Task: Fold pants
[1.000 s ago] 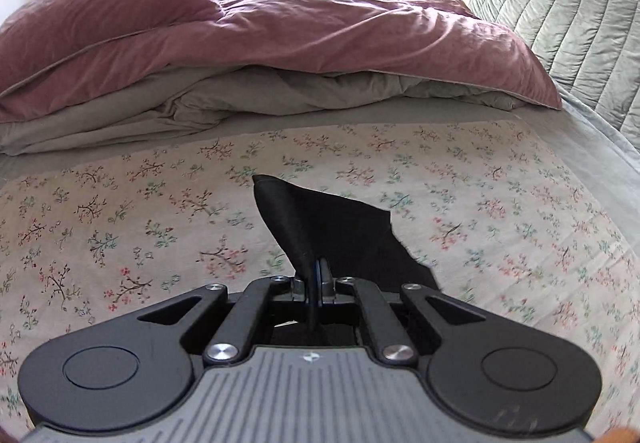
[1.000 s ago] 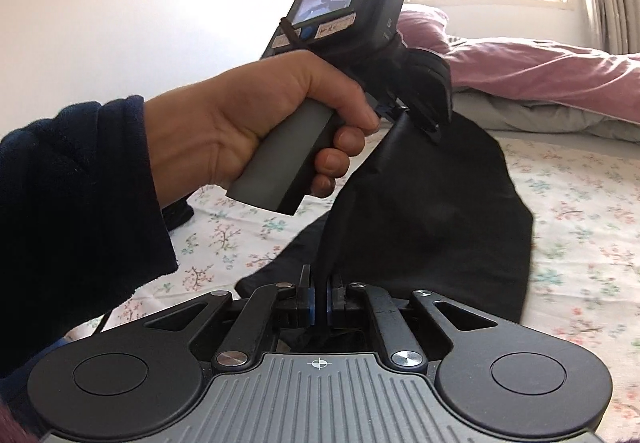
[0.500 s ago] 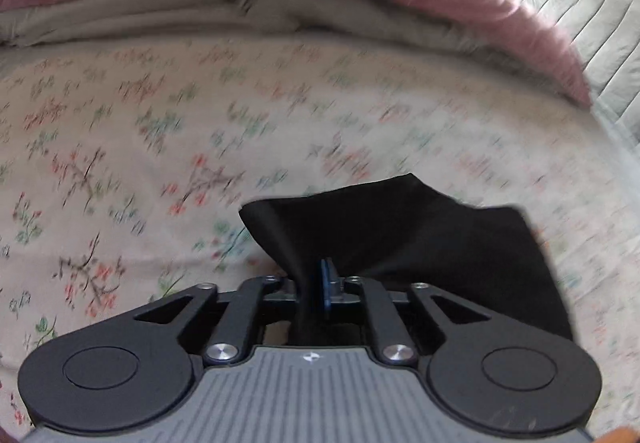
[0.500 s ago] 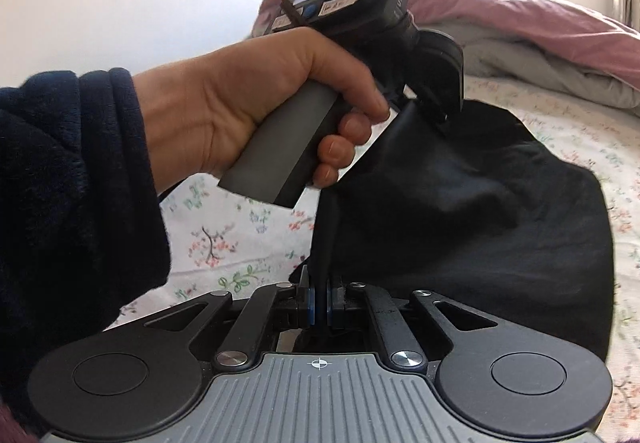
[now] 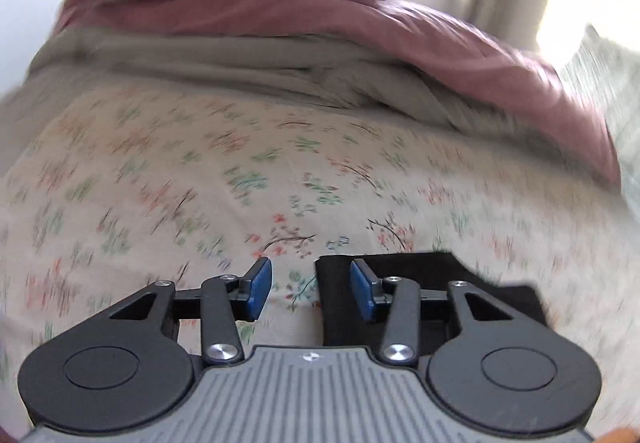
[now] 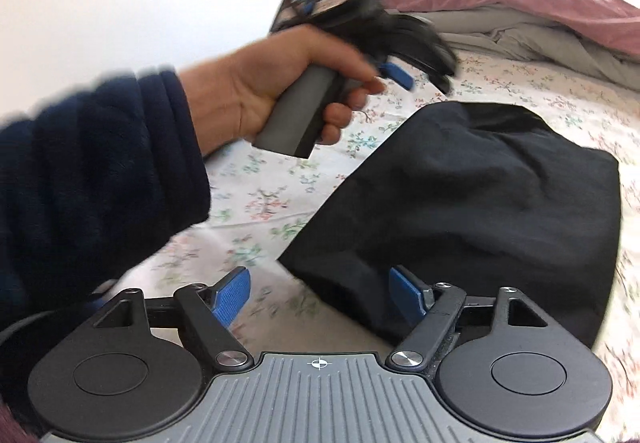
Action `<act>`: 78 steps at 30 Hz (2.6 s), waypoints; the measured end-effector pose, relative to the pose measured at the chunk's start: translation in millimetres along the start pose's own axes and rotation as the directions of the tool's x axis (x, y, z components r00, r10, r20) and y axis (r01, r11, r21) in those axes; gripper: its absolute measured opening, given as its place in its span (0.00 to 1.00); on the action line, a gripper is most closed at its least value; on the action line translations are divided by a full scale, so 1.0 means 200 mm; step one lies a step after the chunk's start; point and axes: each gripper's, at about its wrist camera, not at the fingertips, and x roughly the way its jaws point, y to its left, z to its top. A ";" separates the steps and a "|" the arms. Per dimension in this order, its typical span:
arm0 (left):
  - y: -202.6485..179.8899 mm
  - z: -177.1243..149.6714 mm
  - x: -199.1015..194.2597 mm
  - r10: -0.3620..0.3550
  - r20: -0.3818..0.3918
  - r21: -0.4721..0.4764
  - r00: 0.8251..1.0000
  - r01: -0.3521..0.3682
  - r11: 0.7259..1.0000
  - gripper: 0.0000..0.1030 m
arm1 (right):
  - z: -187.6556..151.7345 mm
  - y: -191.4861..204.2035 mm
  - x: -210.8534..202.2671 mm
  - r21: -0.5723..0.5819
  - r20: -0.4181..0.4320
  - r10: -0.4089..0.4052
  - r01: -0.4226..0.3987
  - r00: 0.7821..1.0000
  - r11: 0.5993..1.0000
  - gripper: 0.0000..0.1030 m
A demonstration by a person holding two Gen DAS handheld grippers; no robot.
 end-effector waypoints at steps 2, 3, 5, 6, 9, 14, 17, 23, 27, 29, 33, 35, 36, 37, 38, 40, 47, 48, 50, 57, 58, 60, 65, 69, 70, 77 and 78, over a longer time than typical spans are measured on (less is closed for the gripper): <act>0.03 -0.02 -0.08 -0.020 -0.012 -0.061 1.000 0.019 0.998 0.70 | 0.03 -0.07 -0.09 0.026 0.013 0.060 -0.060 0.998 0.998 0.76; 0.00 -0.04 -0.15 -0.034 -0.005 -0.052 0.999 0.033 0.998 0.70 | 0.06 -0.08 -0.12 0.021 0.030 0.057 -0.057 0.998 0.998 0.76; -0.05 -0.08 -0.25 -0.038 -0.009 -0.011 0.999 0.038 0.999 0.70 | 0.12 -0.16 -0.17 0.006 0.076 -0.007 0.007 0.997 1.000 0.76; -0.09 -0.11 -0.30 -0.043 -0.007 0.012 0.999 0.043 0.999 0.70 | 0.16 -0.21 -0.17 0.005 0.077 -0.045 0.045 0.996 0.999 0.76; -0.17 -0.17 -0.38 -0.074 0.007 0.011 0.997 0.074 0.997 0.70 | 0.22 -0.39 -0.12 0.039 0.073 -0.100 0.098 0.992 0.994 0.74; -0.34 -0.36 -0.29 -0.067 -0.024 0.130 0.997 0.069 0.989 0.70 | 0.15 -0.61 -0.01 0.119 -0.028 -0.151 0.154 0.988 0.981 0.43; -0.32 -0.44 -0.16 -0.046 -0.125 0.143 0.991 0.064 0.988 0.70 | 0.08 -0.68 0.03 0.115 -0.076 -0.181 0.189 0.981 0.975 0.42; -0.20 -0.46 -0.14 -0.099 -0.148 0.080 0.984 0.112 0.991 0.69 | 0.05 -0.78 0.09 0.178 -0.138 -0.135 0.159 0.981 0.971 0.43; -0.19 -0.43 -0.20 -0.114 -0.106 0.062 0.988 0.121 0.991 0.71 | 0.07 -0.78 0.01 0.201 -0.061 -0.152 0.162 0.986 0.966 0.45; -0.18 -0.42 -0.20 -0.098 -0.089 0.056 0.991 0.103 0.993 0.78 | 0.09 -0.80 -0.02 0.220 -0.009 -0.152 0.151 0.988 0.964 0.45; -0.17 -0.44 -0.10 -0.071 -0.163 0.051 0.984 0.080 0.995 0.79 | 0.05 -0.90 0.11 0.262 -0.076 -0.202 0.215 0.976 0.941 0.45; -0.16 -0.43 -0.10 -0.061 -0.155 0.053 0.986 0.070 0.996 0.80 | 0.05 -0.88 0.13 0.239 -0.070 -0.222 0.232 0.973 0.943 0.46; -0.14 -0.42 -0.11 -0.067 -0.154 0.040 0.986 0.074 0.996 0.83 | 0.06 -0.86 0.12 0.227 -0.077 -0.226 0.238 0.971 0.944 0.49; -0.13 -0.41 -0.11 -0.072 -0.151 0.020 0.986 0.075 0.997 0.85 | 0.06 -0.85 0.11 0.224 -0.072 -0.222 0.232 0.972 0.946 0.49; -0.11 -0.40 -0.12 -0.077 -0.145 -0.005 0.986 0.077 0.997 0.89 | 0.07 -0.84 0.07 0.233 -0.056 -0.205 0.213 0.977 0.949 0.49; -0.08 -0.39 -0.13 -0.098 -0.127 -0.051 0.987 0.092 0.994 0.91 | 0.07 -0.87 0.02 0.277 -0.038 -0.191 0.194 0.981 0.941 0.49; -0.03 -0.38 -0.10 -0.153 -0.118 -0.171 0.981 0.132 0.976 1.00 | 0.00 -1.09 -0.08 0.497 -0.047 -0.093 0.104 0.995 0.862 0.54; -0.03 -0.37 -0.10 -0.160 -0.118 -0.182 0.980 0.137 0.974 1.00 | -0.02 -1.12 -0.08 0.536 -0.041 -0.073 0.084 0.996 0.840 0.54; -0.03 -0.37 -0.09 -0.172 -0.119 -0.191 0.978 0.147 0.971 1.00 | -0.03 -1.17 -0.07 0.588 -0.029 -0.049 0.056 0.998 0.807 0.54; -0.03 -0.37 -0.04 -0.162 -0.151 -0.183 0.975 0.134 0.974 1.00 | -0.08 -1.21 -0.03 0.638 0.001 -0.016 0.011 1.000 0.770 0.54; -0.02 -0.37 -0.04 -0.162 -0.155 -0.181 0.975 0.133 0.974 1.00 | -0.08 -1.21 -0.02 0.639 0.007 -0.011 0.004 1.000 0.770 0.54; -0.01 -0.38 -0.03 -0.119 -0.182 -0.170 0.976 0.088 0.981 1.00 | -0.08 -1.20 0.00 0.633 0.021 -0.013 -0.003 1.000 0.774 0.54; -0.02 -0.40 -0.01 -0.128 -0.197 -0.134 0.972 0.103 0.986 1.00 | -0.08 -1.15 0.02 0.602 0.041 -0.039 0.007 0.998 0.799 0.54; -0.05 -0.42 0.02 -0.172 -0.199 -0.122 0.965 0.150 0.981 1.00 | -0.09 -1.14 0.02 0.608 0.051 -0.041 0.001 0.998 0.794 0.54; -0.07 -0.43 0.02 -0.164 -0.194 -0.109 0.967 0.145 0.983 1.00 | -0.09 -1.14 0.02 0.612 0.055 -0.040 -0.002 0.998 0.791 0.54; -0.11 -0.44 0.02 -0.133 -0.153 -0.100 0.979 0.118 0.988 0.87 | -0.08 -1.08 0.06 0.568 0.054 -0.096 0.049 0.994 0.821 0.29; -0.10 -0.43 0.02 -0.137 -0.147 -0.120 0.980 0.120 0.985 0.82 | -0.07 -1.08 0.06 0.563 0.052 -0.103 0.056 0.993 0.824 0.23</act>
